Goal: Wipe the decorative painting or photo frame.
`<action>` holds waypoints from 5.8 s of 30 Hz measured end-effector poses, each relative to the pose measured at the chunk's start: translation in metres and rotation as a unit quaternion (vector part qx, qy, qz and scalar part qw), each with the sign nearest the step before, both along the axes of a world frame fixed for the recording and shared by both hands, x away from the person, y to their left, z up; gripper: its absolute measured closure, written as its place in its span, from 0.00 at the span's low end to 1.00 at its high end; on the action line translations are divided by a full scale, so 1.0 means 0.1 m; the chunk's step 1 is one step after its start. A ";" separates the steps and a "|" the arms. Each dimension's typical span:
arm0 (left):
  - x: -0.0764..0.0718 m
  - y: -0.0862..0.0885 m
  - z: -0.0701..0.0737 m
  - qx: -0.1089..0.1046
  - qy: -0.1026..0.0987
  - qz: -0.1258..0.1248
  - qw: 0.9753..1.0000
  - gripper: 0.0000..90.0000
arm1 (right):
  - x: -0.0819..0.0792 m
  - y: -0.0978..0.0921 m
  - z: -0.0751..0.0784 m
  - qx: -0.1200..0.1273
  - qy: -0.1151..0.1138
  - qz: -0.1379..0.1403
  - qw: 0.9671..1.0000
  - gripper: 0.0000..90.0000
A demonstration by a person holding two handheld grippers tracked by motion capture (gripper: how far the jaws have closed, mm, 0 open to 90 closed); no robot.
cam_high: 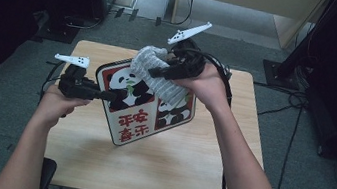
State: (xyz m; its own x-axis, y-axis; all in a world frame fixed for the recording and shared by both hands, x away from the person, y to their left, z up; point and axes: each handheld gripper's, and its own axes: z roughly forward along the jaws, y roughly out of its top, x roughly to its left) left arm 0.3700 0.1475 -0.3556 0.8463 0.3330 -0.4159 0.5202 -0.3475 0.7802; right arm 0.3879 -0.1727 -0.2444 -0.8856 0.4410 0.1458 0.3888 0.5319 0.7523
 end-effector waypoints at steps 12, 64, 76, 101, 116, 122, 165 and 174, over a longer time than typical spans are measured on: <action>0.00 0.00 0.00 0.000 0.000 0.001 1.000 0.83 | 0.01 0.02 -0.18 -0.010 0.013 0.004 1.000 0.76; 0.00 0.00 0.00 0.002 -0.002 0.000 1.000 0.83 | -0.09 -0.03 -0.92 -0.006 0.042 0.013 0.999 0.75; 0.00 0.00 0.00 0.001 -0.001 0.000 1.000 0.83 | -0.13 -0.05 -1.09 -0.003 0.043 0.014 0.999 0.74; 0.00 0.00 0.00 0.002 -0.002 0.001 1.000 0.83 | -0.20 -0.07 -1.42 -0.007 0.052 0.018 0.998 0.74; 0.00 0.01 0.00 0.002 -0.003 0.000 1.000 0.83 | -0.25 -0.09 -1.64 -0.011 0.060 0.019 0.998 0.73; -0.01 0.00 0.00 0.002 -0.003 0.001 1.000 0.83 | -0.27 -0.10 -1.74 -0.013 0.065 0.018 0.998 0.73; -0.02 0.00 0.03 0.014 -0.005 0.016 1.000 0.85 | -0.39 -0.13 -2.39 -0.045 0.116 0.025 0.992 0.73; -0.01 0.01 0.02 0.010 -0.001 0.015 1.000 0.84 | -0.40 -0.14 -2.36 -0.047 0.118 0.030 0.991 0.73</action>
